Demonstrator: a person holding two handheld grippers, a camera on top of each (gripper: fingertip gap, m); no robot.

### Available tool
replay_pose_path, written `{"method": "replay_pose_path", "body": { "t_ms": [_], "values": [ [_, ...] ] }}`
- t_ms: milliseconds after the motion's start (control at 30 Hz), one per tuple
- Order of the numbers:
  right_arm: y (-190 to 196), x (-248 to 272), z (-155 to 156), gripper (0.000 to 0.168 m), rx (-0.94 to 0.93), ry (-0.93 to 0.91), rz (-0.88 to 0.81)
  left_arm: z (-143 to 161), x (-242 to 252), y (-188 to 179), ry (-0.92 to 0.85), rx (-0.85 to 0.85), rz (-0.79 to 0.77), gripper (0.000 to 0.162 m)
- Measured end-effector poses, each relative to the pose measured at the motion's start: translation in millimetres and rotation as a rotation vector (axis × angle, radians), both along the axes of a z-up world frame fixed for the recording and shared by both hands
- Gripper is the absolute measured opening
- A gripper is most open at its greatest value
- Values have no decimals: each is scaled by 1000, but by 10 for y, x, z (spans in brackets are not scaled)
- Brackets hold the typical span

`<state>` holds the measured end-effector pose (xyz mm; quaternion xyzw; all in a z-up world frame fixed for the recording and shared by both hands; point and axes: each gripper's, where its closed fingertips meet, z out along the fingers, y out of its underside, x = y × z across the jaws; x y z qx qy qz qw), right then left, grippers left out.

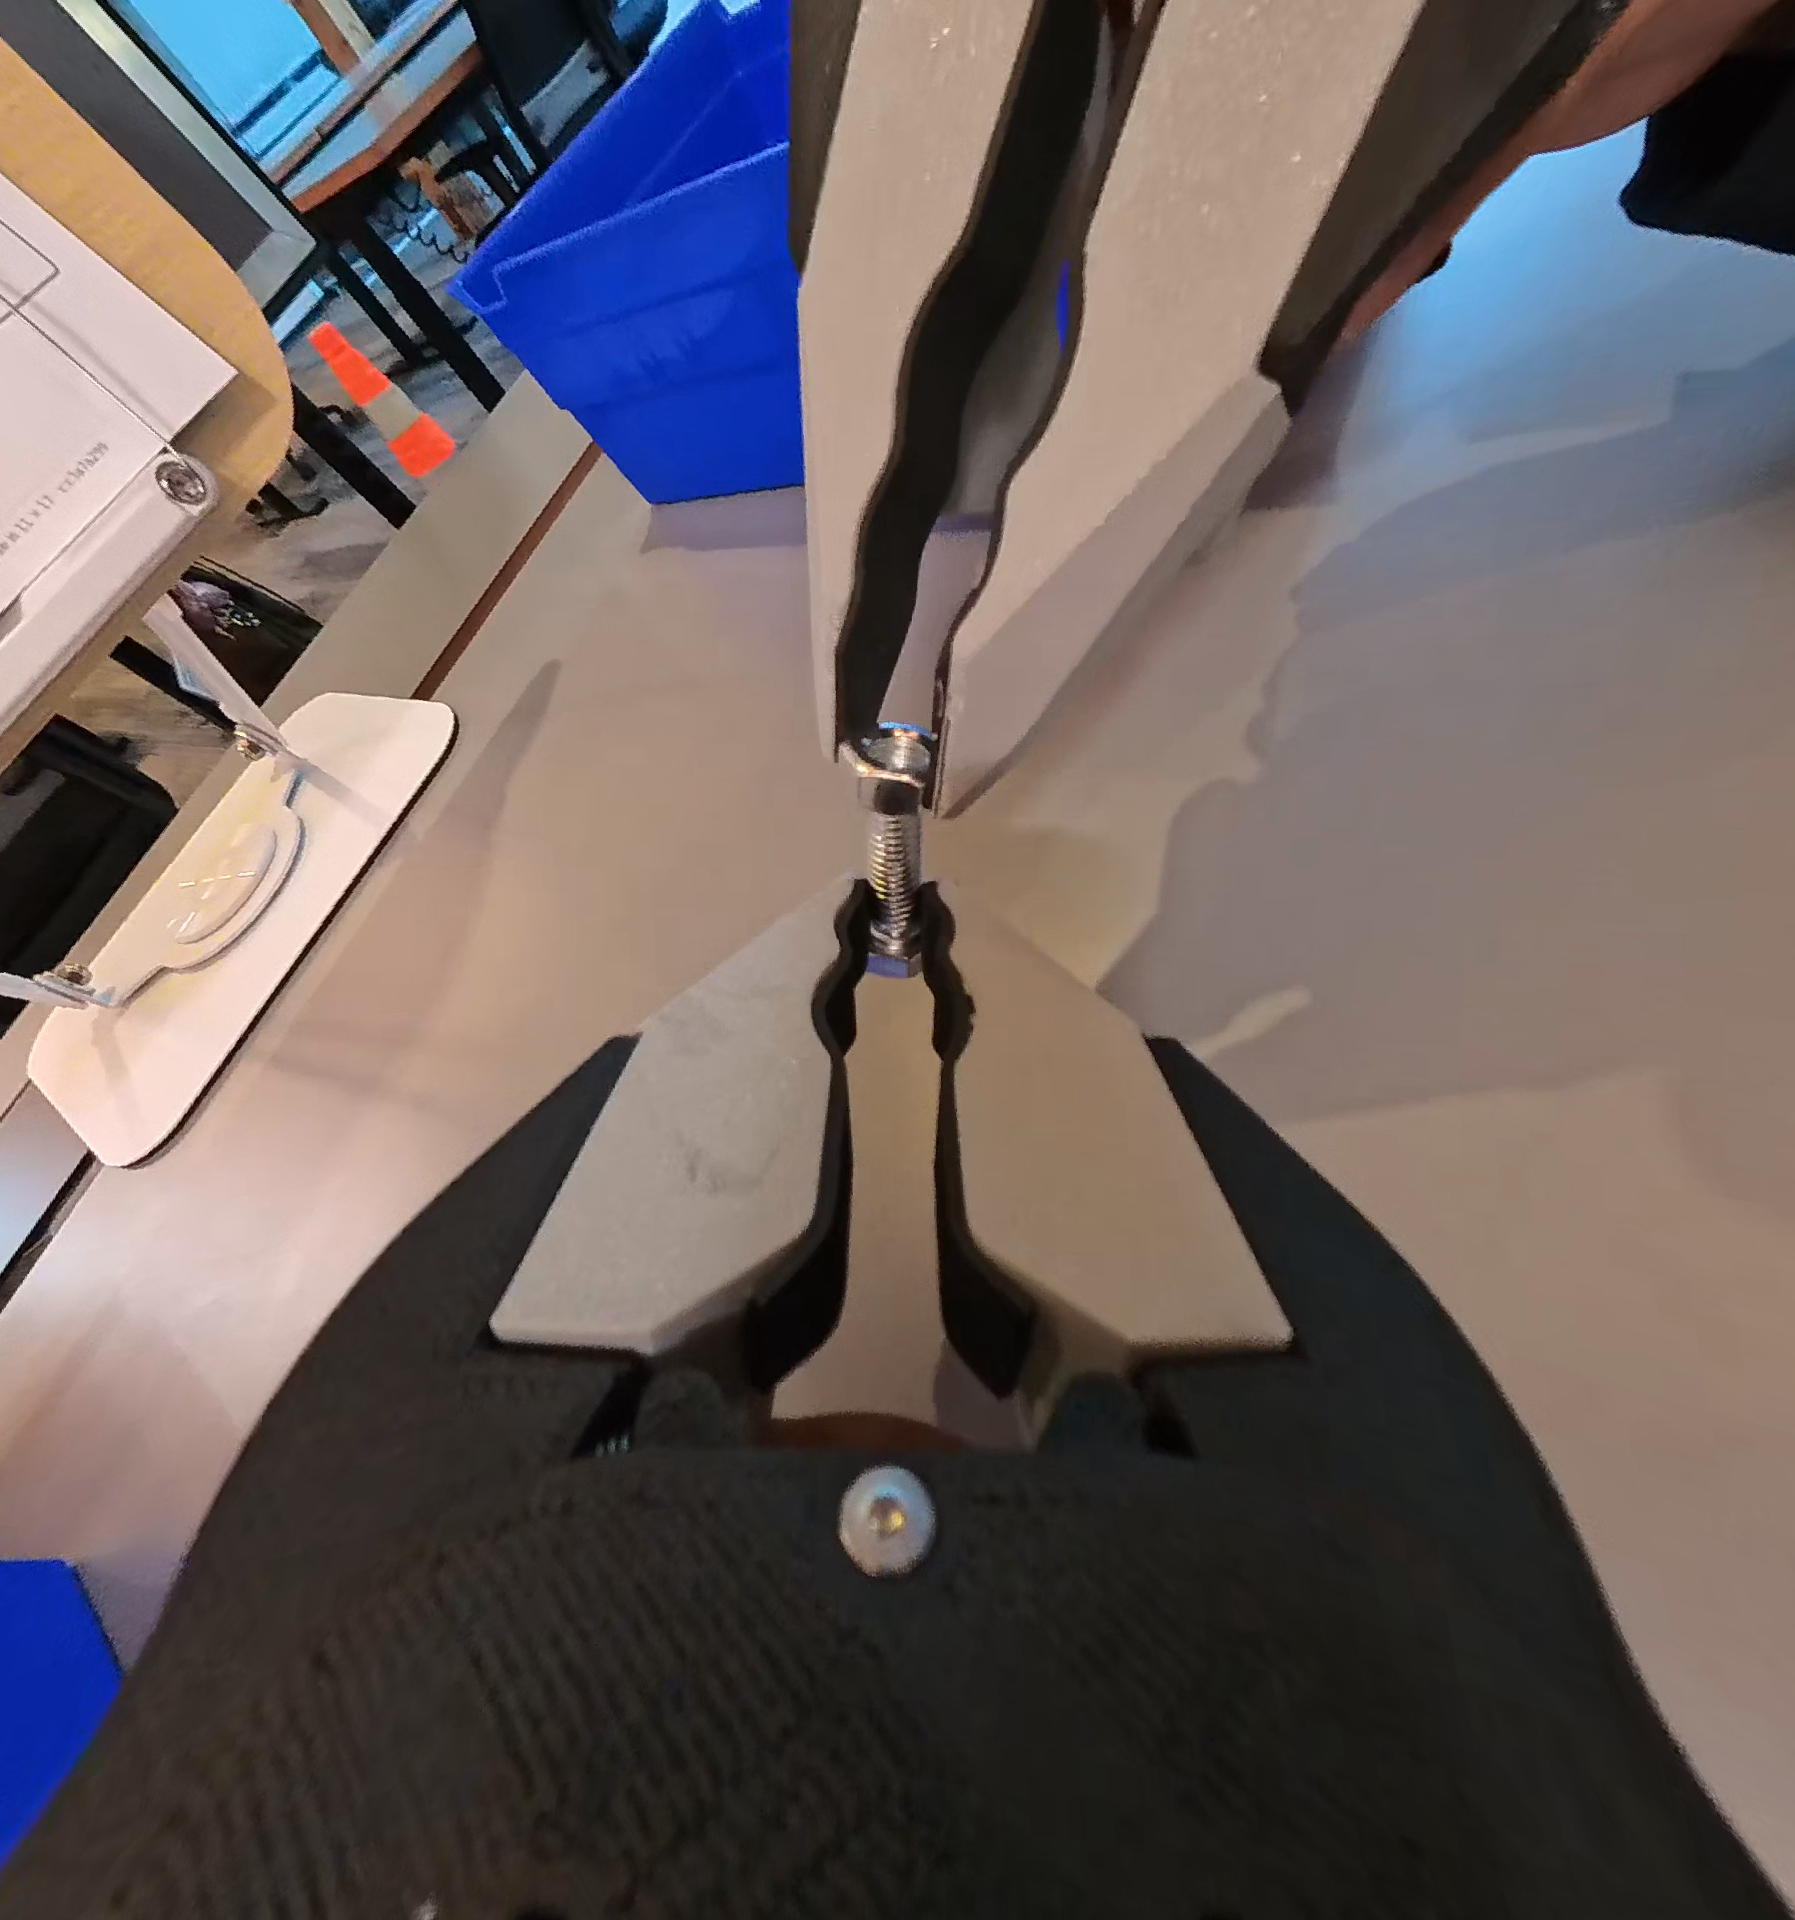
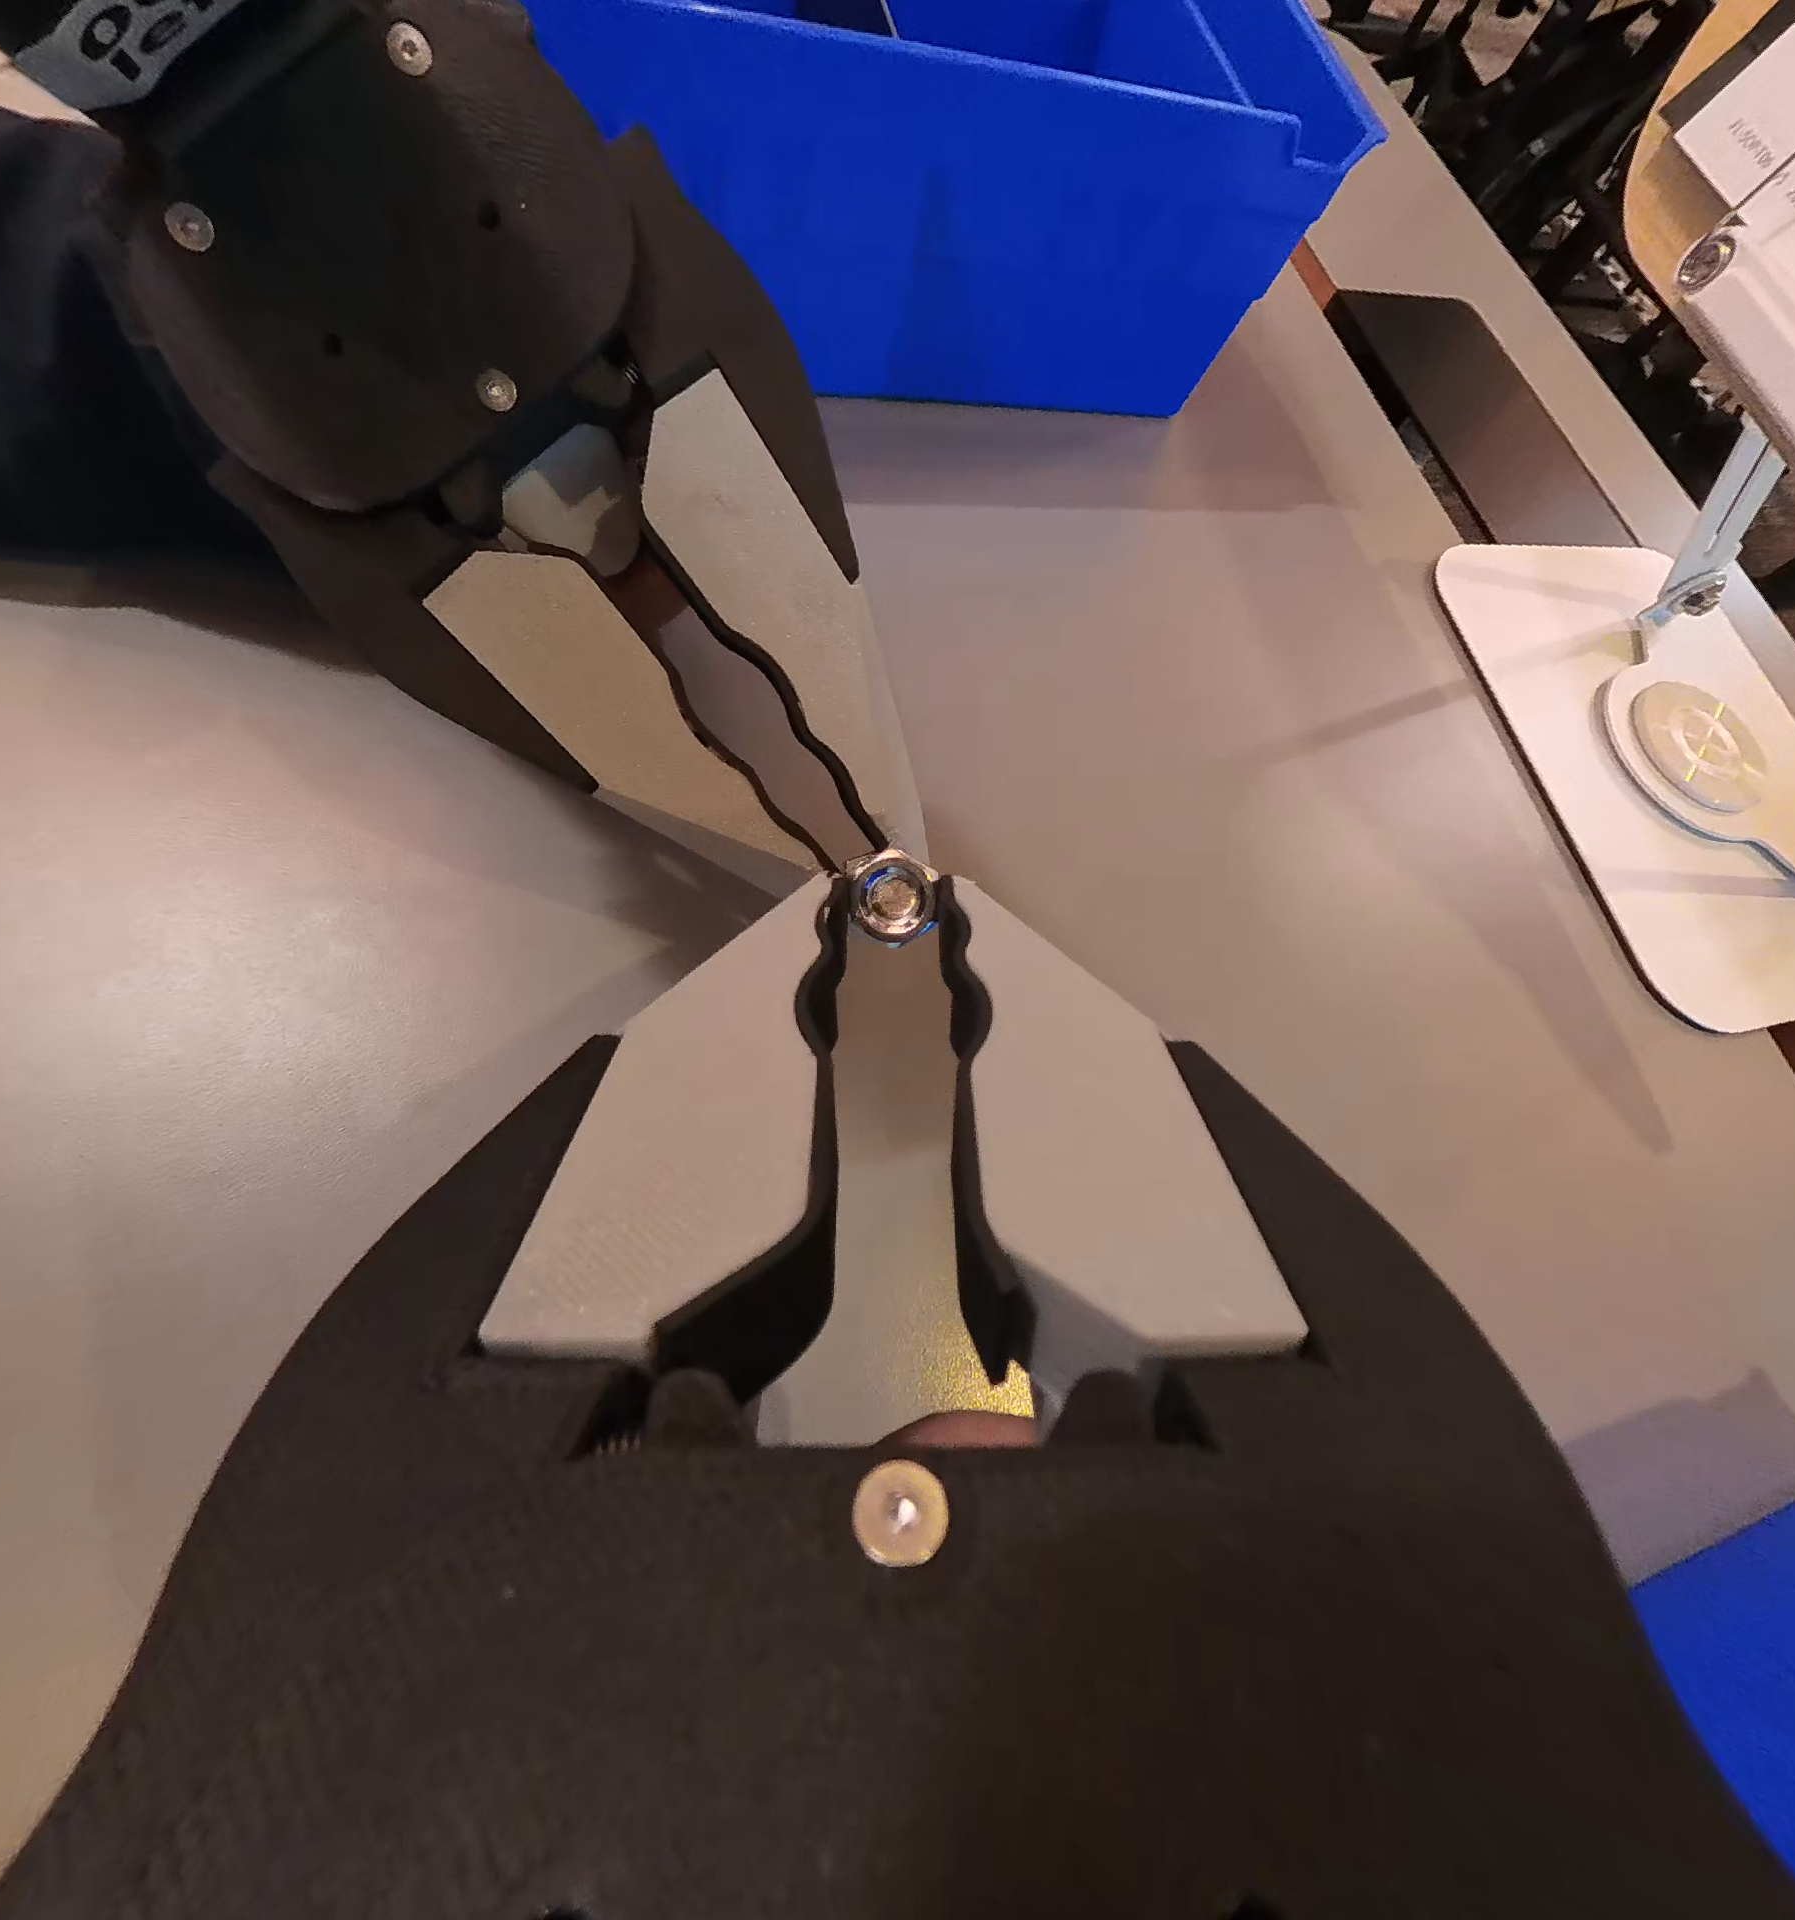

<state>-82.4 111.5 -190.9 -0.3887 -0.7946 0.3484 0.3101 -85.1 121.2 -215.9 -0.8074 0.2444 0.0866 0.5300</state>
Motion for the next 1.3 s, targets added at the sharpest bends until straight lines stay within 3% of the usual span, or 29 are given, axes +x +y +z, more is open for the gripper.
{"method": "replay_pose_path", "body": {
  "t_ms": [300,600,767,1033,1300],
  "values": [
    [12,-22,178,16,-129,62,-4,55,49,10,-229,-8,-15,7],
    [140,14,661,26,-492,196,-7,243,54,-12,-479,30,-48,7],
    [91,32,714,35,-687,158,48,391,24,-39,-665,57,-75,7],
    [-86,-27,466,38,-611,96,84,479,77,-77,-734,59,-121,7],
    [-192,0,518,42,-608,124,131,493,203,-128,-811,10,-200,7]
  ]
}}
